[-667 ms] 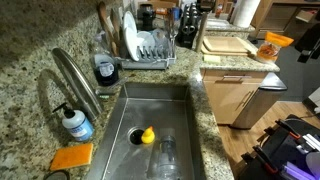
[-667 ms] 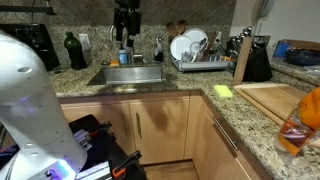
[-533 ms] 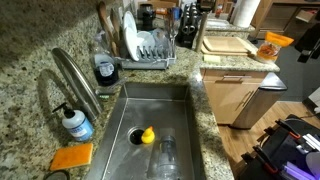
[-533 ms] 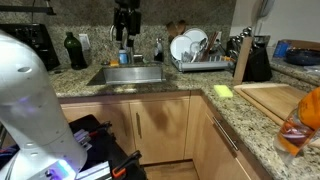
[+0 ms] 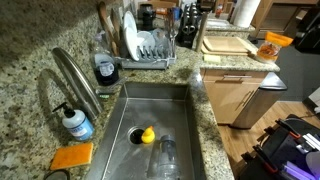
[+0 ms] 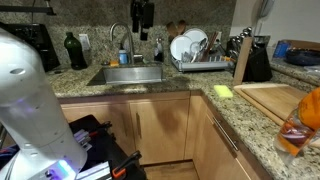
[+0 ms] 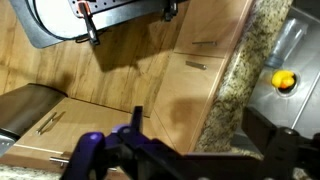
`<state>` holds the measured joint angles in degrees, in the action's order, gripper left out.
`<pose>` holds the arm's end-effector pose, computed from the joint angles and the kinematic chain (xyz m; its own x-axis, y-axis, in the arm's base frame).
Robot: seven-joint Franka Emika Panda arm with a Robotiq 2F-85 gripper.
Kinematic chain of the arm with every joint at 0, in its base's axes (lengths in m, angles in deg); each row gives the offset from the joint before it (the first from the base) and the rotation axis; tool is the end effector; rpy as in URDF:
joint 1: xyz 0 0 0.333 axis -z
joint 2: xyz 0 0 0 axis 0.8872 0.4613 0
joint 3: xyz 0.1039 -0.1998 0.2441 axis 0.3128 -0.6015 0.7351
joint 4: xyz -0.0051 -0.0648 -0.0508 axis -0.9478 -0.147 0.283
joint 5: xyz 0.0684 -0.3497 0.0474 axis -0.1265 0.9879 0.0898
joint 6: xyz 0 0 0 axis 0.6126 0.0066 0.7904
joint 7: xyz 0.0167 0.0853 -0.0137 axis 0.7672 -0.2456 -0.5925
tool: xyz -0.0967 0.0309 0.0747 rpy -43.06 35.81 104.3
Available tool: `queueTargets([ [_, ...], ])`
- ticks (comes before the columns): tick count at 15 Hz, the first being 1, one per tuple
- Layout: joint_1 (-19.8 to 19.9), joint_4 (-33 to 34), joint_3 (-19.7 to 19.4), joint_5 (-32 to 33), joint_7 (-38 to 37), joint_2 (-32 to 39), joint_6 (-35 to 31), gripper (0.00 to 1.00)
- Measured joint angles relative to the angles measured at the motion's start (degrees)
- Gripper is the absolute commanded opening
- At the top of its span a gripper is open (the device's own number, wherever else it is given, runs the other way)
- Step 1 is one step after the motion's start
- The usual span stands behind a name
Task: Move the orange packet to the left
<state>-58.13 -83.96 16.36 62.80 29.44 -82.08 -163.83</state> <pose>0.2879 -0.0611 0.5317 0.9523 -0.2945 -0.0796 -0.3046 -0.9333 -0.1902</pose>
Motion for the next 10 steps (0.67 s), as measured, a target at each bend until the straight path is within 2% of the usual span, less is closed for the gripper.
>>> queueTargets([
  [5, 8.6, 2.3, -10.8, -0.9, 0.8, 1.8, -3.2, 1.0],
  [8, 9.8, 2.3, -11.8, -2.2, 0.1, 2.9, -4.4, 1.0],
  [10, 9.7, 2.3, -11.0, -0.3, 2.0, 3.3, -2.2, 1.0],
])
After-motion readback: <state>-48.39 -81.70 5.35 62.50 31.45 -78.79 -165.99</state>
